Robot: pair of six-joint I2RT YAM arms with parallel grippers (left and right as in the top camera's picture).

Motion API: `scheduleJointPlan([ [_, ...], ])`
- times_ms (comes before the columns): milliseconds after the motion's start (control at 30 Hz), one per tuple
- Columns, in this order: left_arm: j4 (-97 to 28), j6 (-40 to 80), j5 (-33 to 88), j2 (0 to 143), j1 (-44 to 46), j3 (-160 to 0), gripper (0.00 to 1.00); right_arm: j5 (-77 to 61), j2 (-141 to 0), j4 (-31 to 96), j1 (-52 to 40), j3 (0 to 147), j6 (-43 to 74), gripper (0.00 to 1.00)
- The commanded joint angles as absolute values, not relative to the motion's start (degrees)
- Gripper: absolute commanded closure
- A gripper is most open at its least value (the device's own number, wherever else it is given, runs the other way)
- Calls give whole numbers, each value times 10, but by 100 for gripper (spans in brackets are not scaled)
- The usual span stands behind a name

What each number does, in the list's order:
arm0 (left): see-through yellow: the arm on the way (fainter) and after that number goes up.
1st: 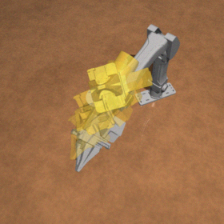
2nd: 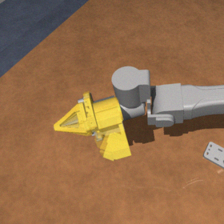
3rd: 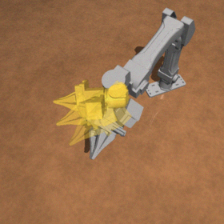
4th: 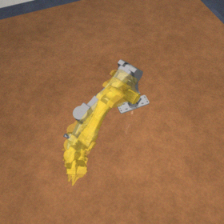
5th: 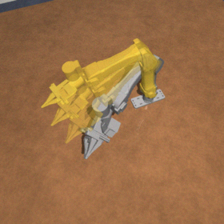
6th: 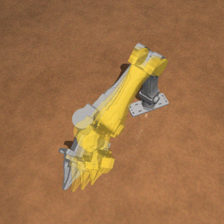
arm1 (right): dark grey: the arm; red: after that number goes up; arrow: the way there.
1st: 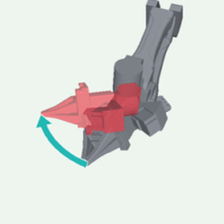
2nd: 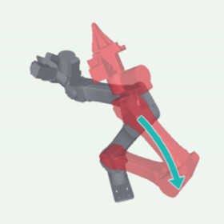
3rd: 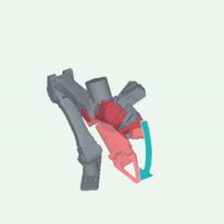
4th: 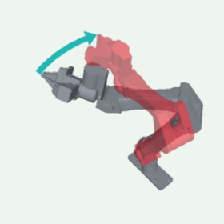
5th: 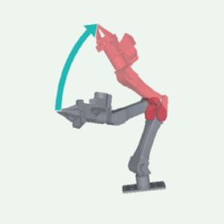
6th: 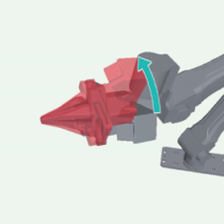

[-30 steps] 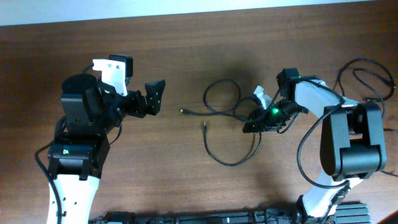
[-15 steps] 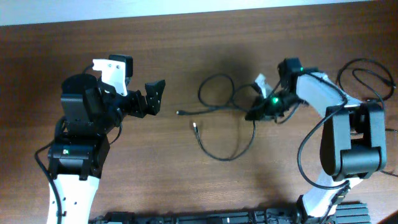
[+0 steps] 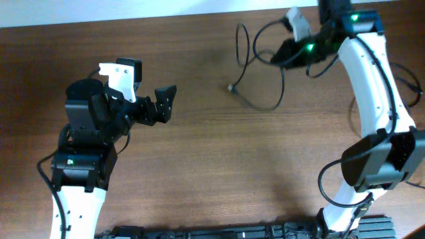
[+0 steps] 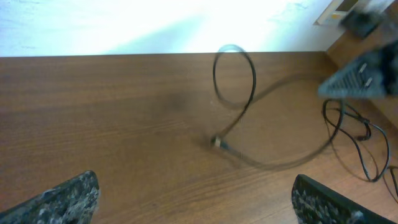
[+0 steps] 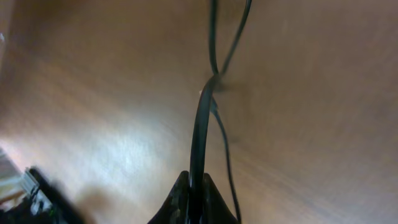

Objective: Untangle cables
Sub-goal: 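Drag the cable up-right with the right gripper and lay it down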

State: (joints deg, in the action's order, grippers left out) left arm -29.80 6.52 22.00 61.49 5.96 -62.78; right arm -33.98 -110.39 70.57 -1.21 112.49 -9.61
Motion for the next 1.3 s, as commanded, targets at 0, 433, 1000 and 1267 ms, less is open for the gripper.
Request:
scheduleJointPlan([
  [0,-297,68,216,611,57,-628,1,-301,-1100,703,-14,1210,-100,96],
  [433,-296,68,216,611,57,-628,1,-128,-1100,664,35,1268,-77,96],
  [1000,-296,68,216,611,57,-628,1,-112,-1111,625,140,1267,-49,96],
  [1267,-297,68,216,611,57,-628,1,-98,-1179,621,140,1266,-48,96],
])
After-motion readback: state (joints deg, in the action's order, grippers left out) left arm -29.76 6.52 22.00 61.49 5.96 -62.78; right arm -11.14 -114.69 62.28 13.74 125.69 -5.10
